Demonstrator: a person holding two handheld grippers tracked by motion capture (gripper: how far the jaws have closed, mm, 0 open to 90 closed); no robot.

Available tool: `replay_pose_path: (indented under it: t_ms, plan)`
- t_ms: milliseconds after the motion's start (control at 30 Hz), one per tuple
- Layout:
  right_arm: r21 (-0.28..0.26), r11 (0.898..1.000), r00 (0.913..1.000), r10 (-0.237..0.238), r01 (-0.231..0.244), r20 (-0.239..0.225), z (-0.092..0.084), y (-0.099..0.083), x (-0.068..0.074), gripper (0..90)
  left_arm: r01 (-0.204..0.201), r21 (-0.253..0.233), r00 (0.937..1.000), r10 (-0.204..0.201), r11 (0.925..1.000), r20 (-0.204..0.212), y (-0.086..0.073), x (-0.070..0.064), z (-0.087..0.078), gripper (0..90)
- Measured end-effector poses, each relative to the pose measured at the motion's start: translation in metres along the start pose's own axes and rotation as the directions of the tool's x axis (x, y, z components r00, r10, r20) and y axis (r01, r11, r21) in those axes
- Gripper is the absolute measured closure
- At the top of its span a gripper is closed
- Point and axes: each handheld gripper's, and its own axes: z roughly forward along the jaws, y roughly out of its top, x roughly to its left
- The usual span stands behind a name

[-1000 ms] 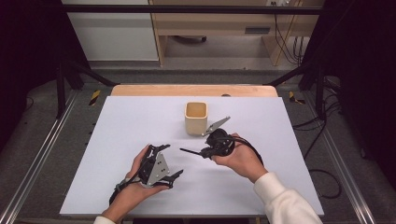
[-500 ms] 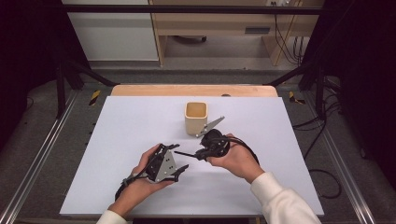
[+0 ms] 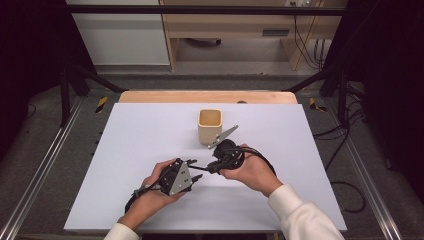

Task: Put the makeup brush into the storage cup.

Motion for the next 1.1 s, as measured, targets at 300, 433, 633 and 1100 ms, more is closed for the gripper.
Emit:
replay_pose_path:
  t_ms: [300,433,633,1100]
  plan:
    - [0.016,1.0,1.0,-0.009,0.009,-0.003,0.0025,-0.0003,0.0012,83.6,-0.012,-0.002,0.9998,0.012,0.9999,0.013,0.002,-0.0039,0.0029,55.1]
    - [0.019,1.0,1.0,-0.009,0.009,-0.001,0.0029,-0.0003,0.0013,83.7,-0.02,-0.001,0.9997,0.02,0.9998,0.015,0.0018,-0.005,0.0035,56.8]
    - [0.02,1.0,1.0,-0.009,0.009,0.0,0.0023,-0.0012,0.0006,83.6,-0.026,0.004,0.9996,0.026,0.9997,0.011,0.0,-0.0047,0.0033,57.7]
    - [0.023,1.0,0.9999,-0.01,0.01,-0.007,0.0027,-0.0018,0.0015,83.6,-0.024,0.01,0.9995,0.024,0.9997,0.02,0.0008,-0.0056,0.0052,69.9]
